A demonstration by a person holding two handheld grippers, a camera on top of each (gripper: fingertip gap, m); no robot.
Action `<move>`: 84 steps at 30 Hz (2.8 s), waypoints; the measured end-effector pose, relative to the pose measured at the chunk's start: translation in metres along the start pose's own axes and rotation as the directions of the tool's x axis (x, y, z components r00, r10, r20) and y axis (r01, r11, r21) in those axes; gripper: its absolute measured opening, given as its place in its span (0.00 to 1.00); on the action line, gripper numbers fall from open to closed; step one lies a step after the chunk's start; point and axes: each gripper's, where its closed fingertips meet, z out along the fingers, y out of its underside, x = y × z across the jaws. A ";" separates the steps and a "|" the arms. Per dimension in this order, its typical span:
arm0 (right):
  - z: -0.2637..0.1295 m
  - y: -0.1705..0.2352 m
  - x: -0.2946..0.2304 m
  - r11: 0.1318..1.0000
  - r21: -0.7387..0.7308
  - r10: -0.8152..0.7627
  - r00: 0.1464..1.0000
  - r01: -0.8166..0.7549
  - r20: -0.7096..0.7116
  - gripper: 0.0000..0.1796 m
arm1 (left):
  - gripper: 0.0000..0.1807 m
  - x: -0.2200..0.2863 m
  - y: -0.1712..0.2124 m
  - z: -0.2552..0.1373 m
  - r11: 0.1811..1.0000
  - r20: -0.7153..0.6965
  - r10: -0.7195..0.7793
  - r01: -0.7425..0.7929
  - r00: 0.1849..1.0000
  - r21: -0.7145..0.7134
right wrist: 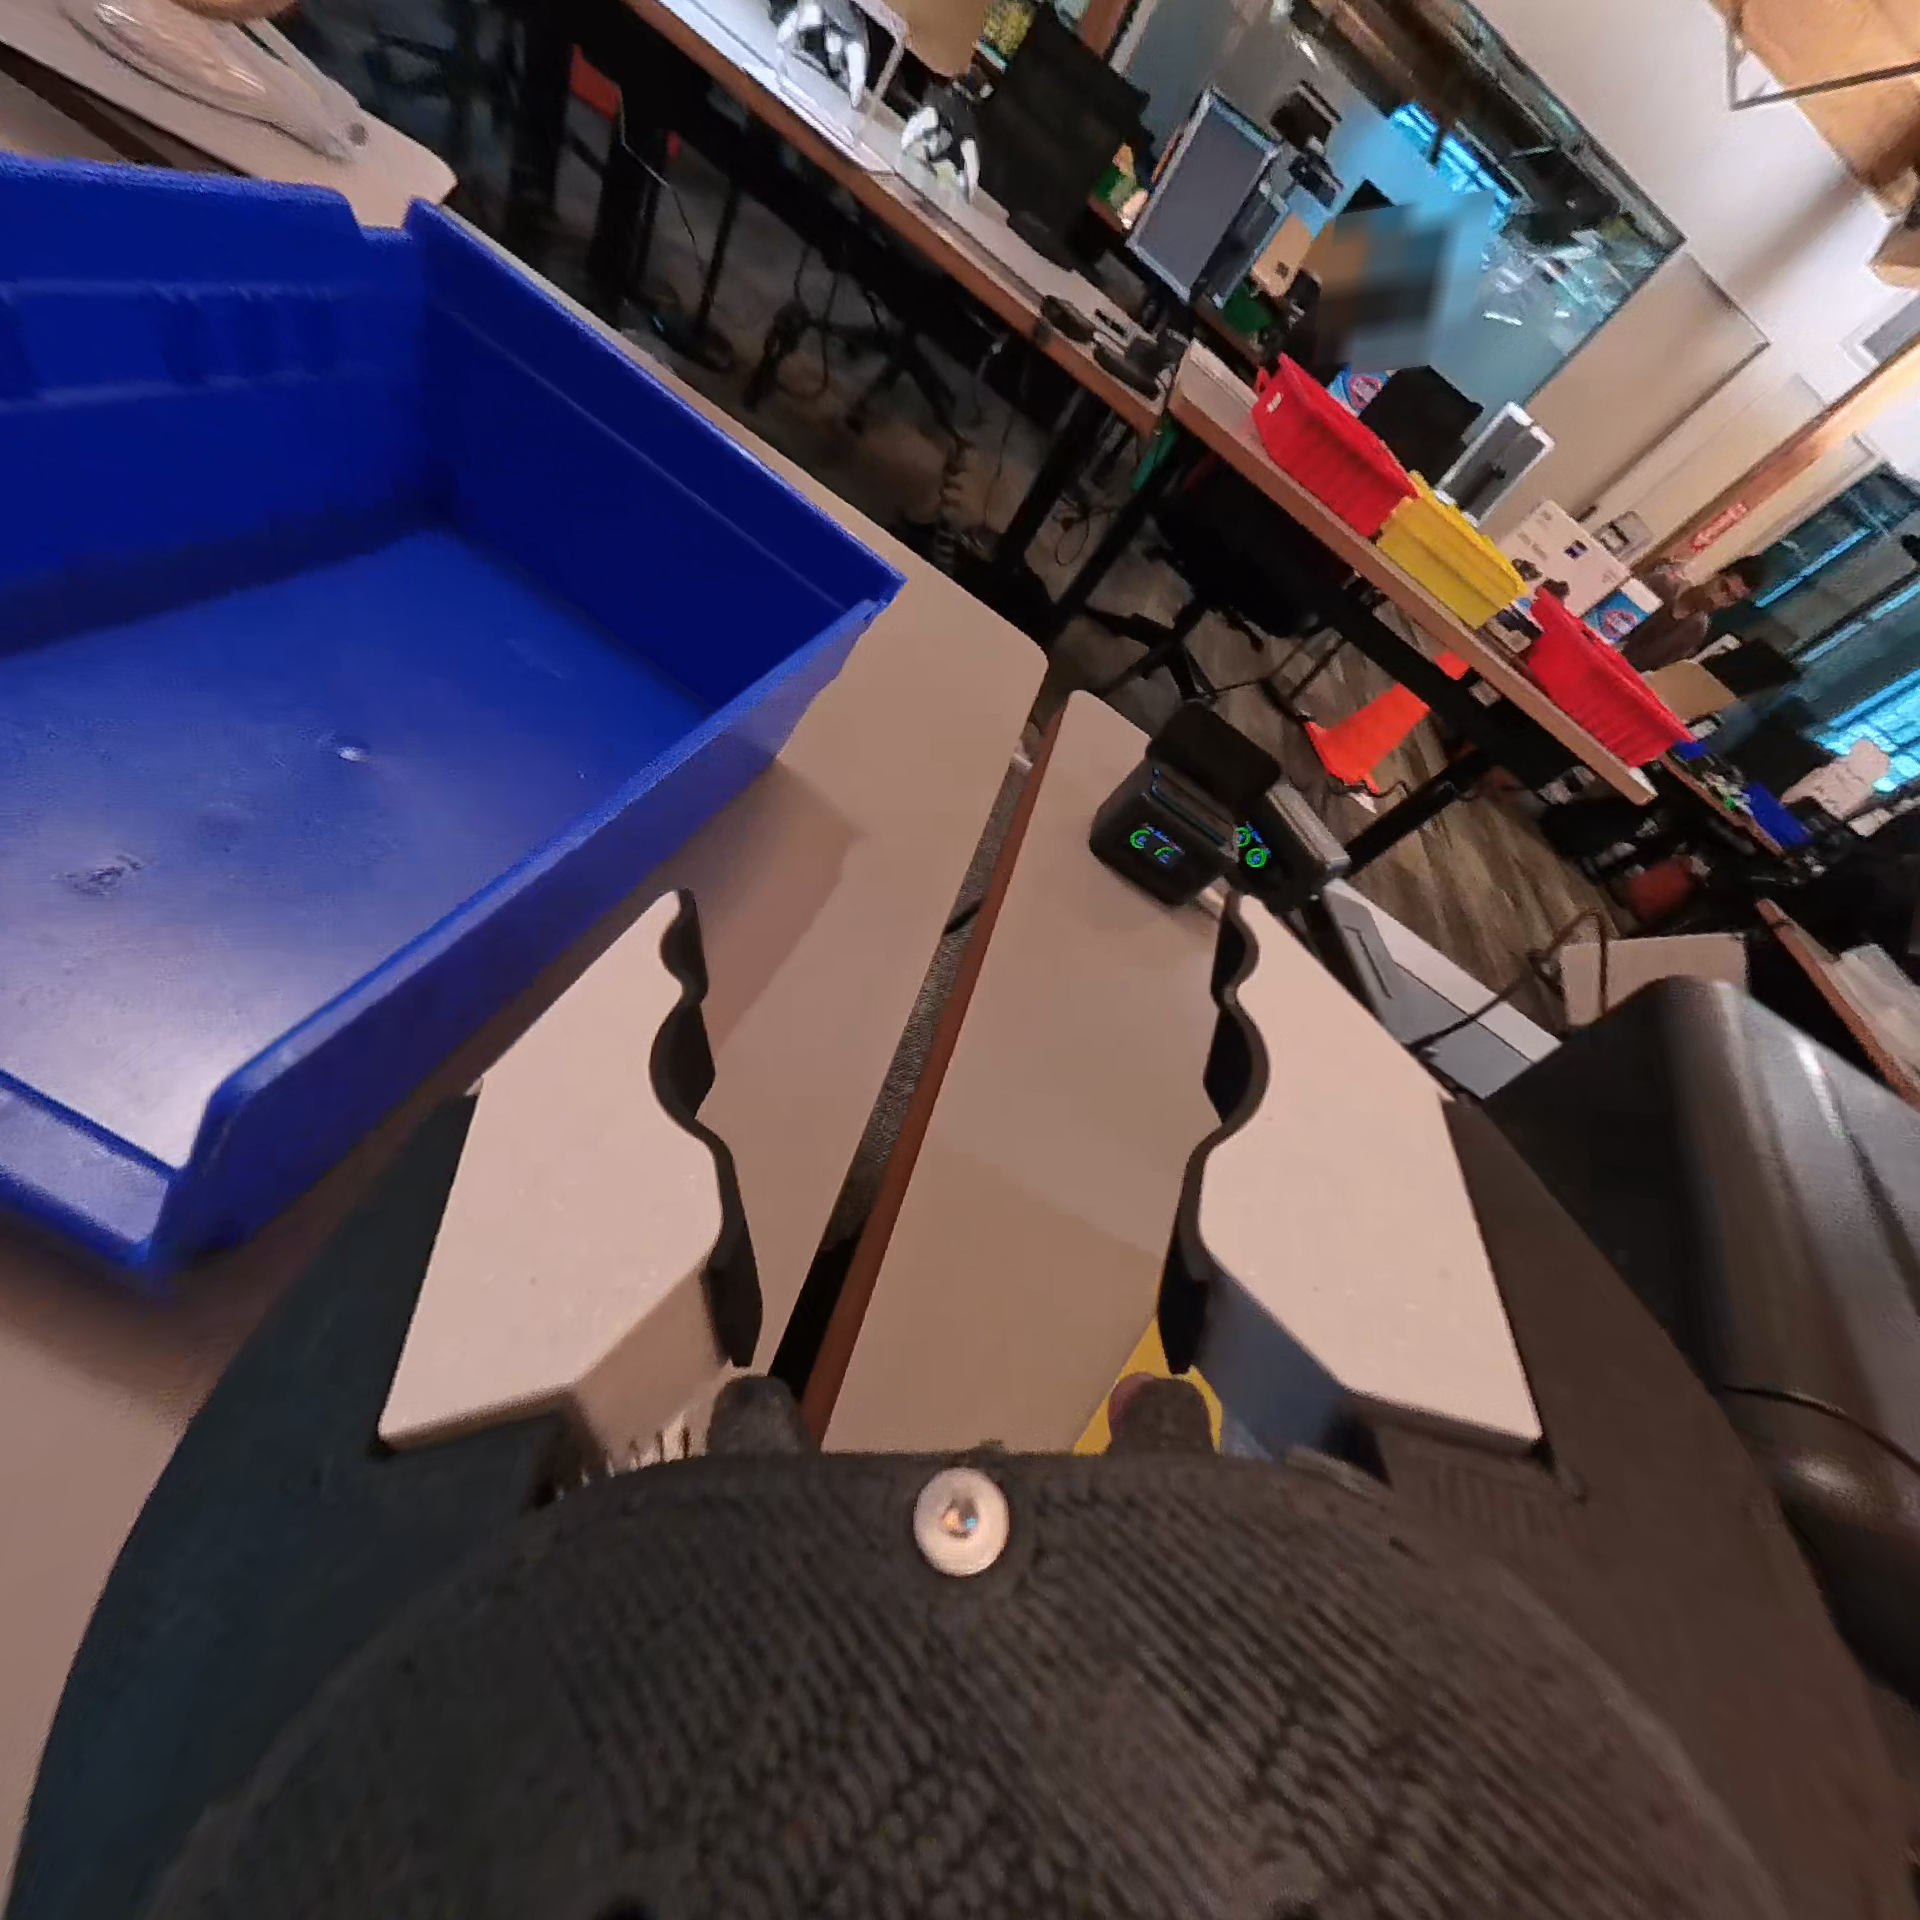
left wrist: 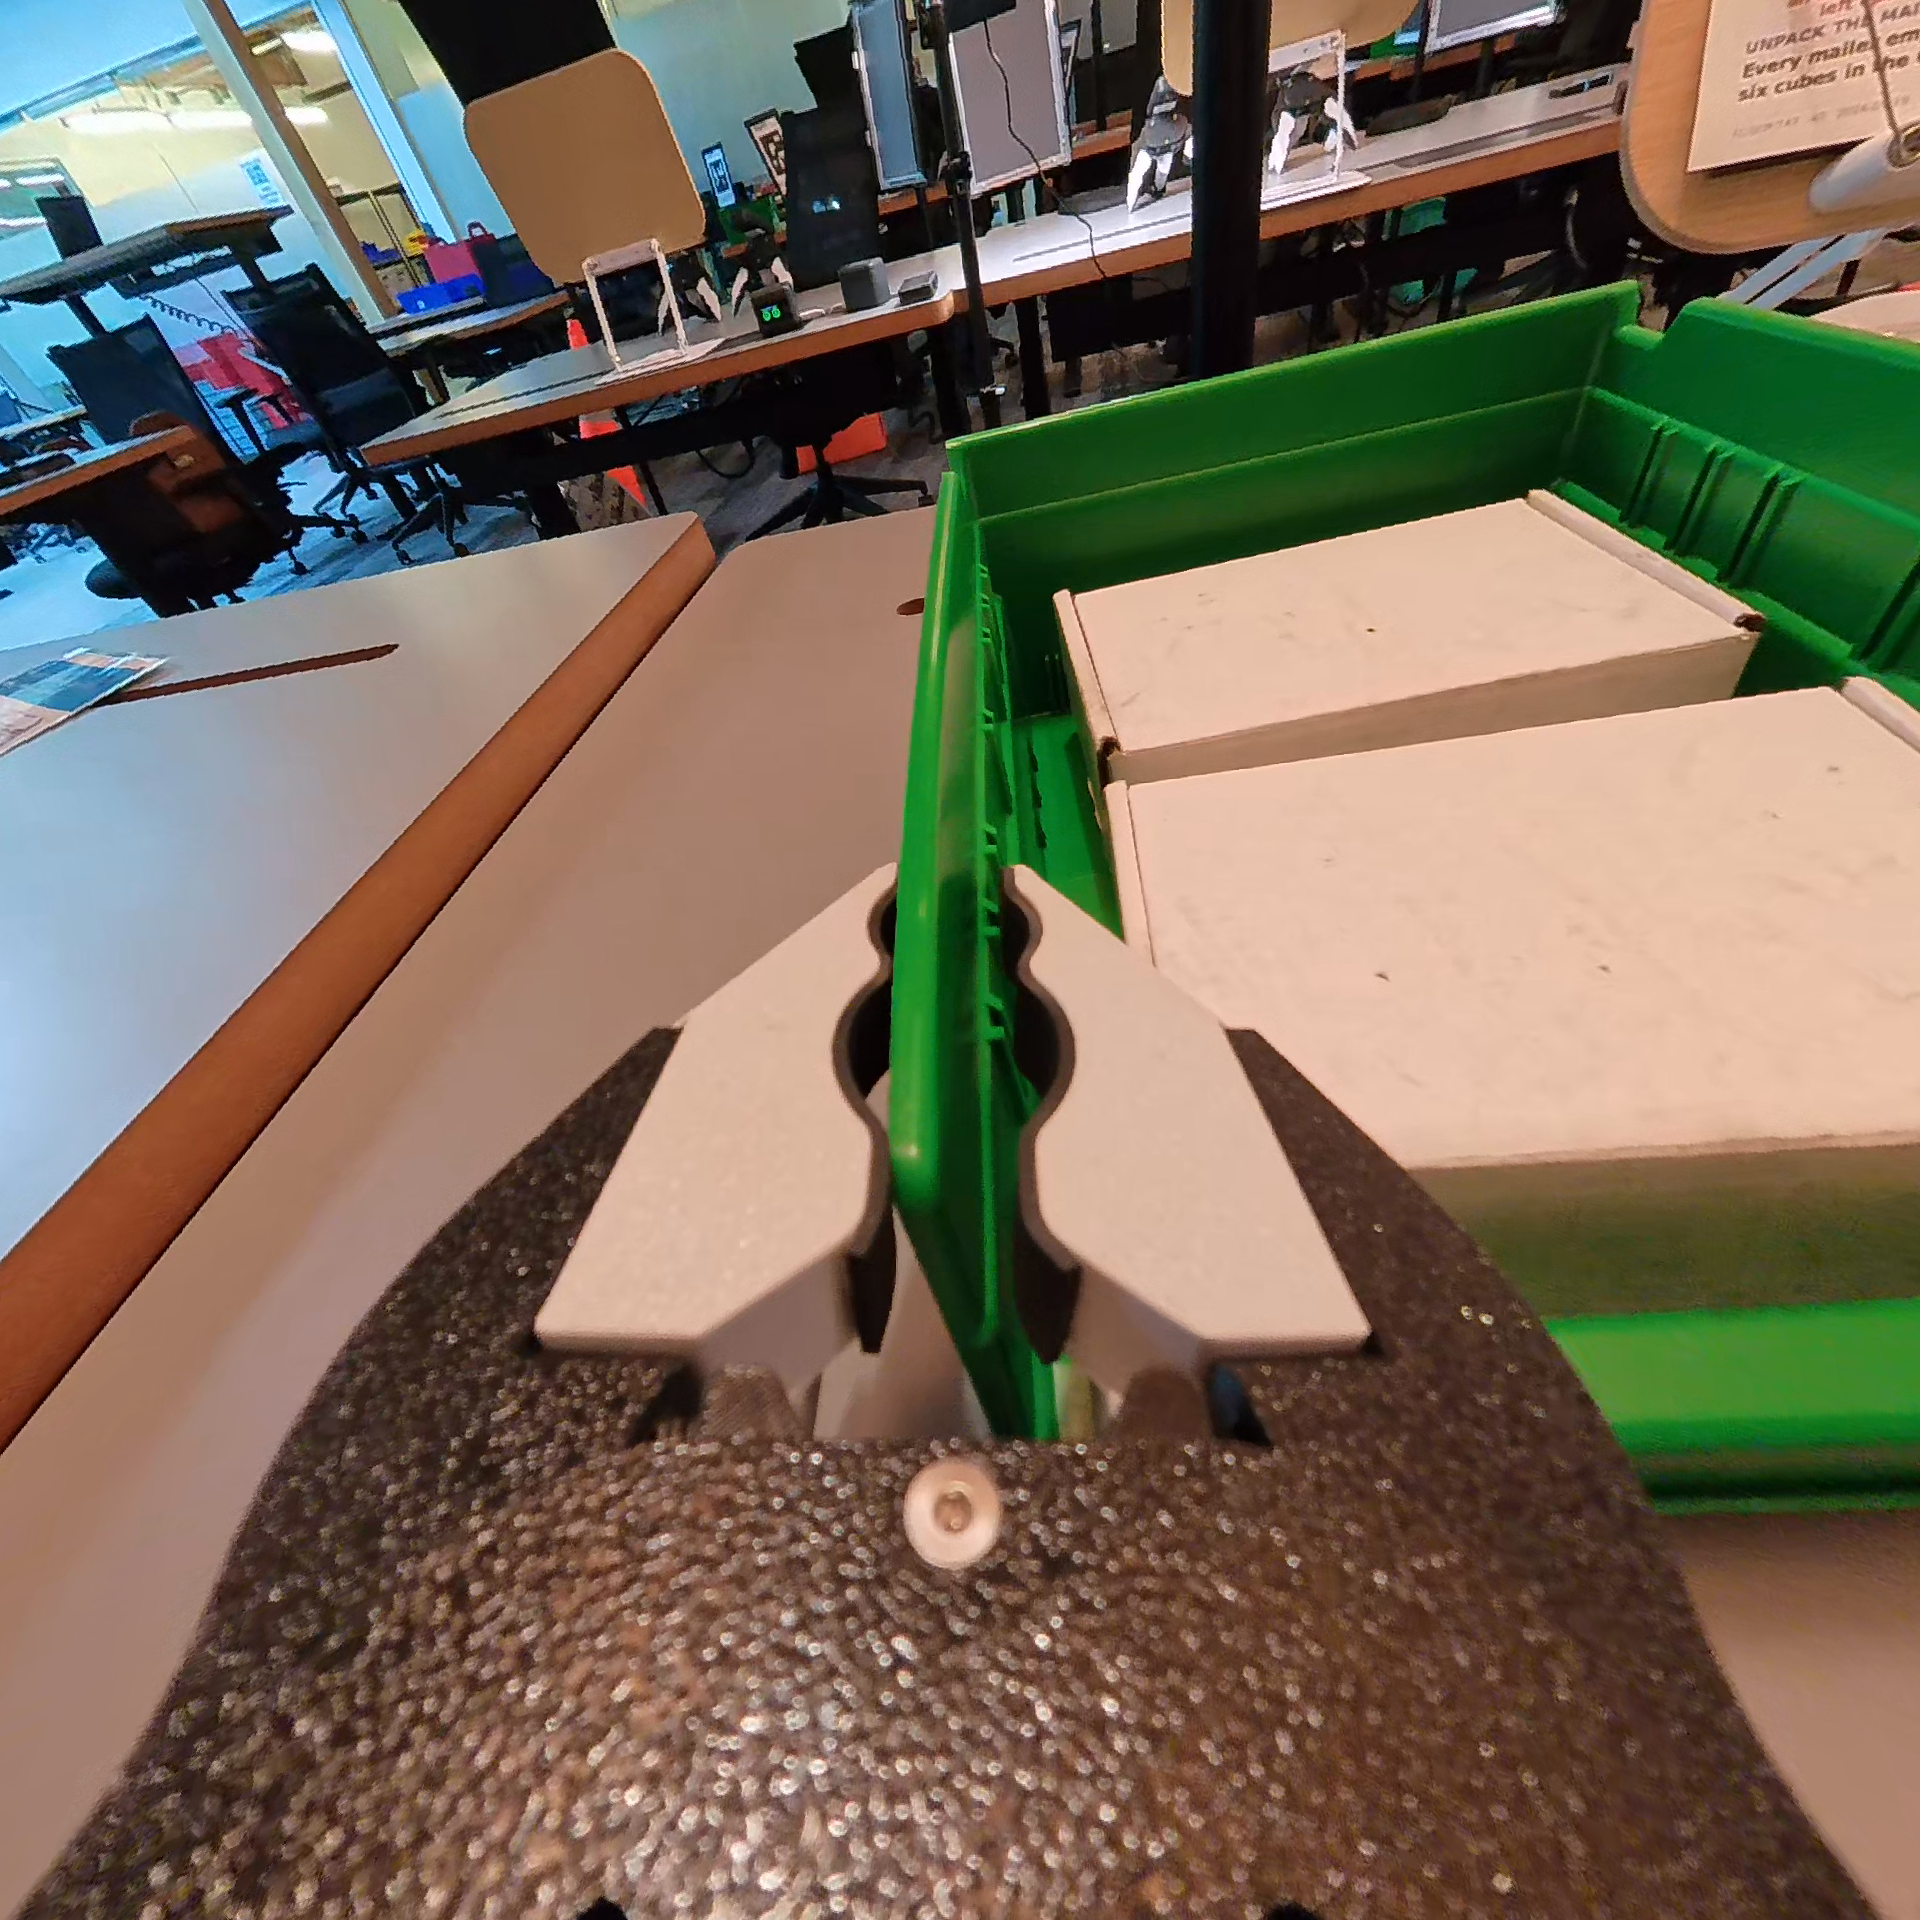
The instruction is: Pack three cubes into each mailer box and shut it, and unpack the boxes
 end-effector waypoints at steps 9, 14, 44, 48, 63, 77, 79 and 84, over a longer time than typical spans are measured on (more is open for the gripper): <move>-0.016 0.041 -0.007 0.986 -0.016 -0.158 0.971 0.163 0.179 0.30 | 0.07 0.000 0.000 0.000 1.000 0.002 0.001 -0.001 1.000 -0.001; -0.042 0.087 0.001 0.950 -0.125 -0.248 0.936 0.286 0.251 0.15 | 0.07 0.000 0.000 0.001 1.000 0.000 0.000 0.000 1.000 -0.002; 0.011 -0.019 -0.038 0.967 -0.245 0.019 0.983 -0.065 -0.185 0.56 | 0.05 0.004 0.000 0.002 1.000 -0.033 -0.013 0.013 0.999 -0.005; 0.002 -0.021 -0.065 0.950 -0.035 -0.302 0.944 0.309 0.129 0.45 | 0.05 0.004 0.000 0.002 1.000 -0.035 -0.013 0.013 0.999 -0.005; -0.057 0.027 0.018 0.994 0.104 -0.058 0.980 0.039 0.188 0.09 | 0.03 0.008 0.002 0.002 0.999 -0.089 -0.042 0.041 0.995 -0.015; -0.126 0.054 0.071 0.982 0.045 -0.183 0.983 0.182 0.030 0.09 | 0.04 0.007 0.005 0.005 0.999 -0.078 -0.033 0.030 0.996 -0.038; -0.118 0.019 0.046 0.970 0.143 -0.199 0.980 0.199 -0.013 0.12 | 0.04 0.007 0.005 0.005 0.999 -0.067 -0.026 0.023 0.997 -0.038; -0.080 -0.065 -0.032 0.949 0.306 -0.058 0.996 0.077 -0.070 0.38 | 0.05 0.006 0.005 0.005 0.999 -0.061 -0.022 0.020 0.998 -0.040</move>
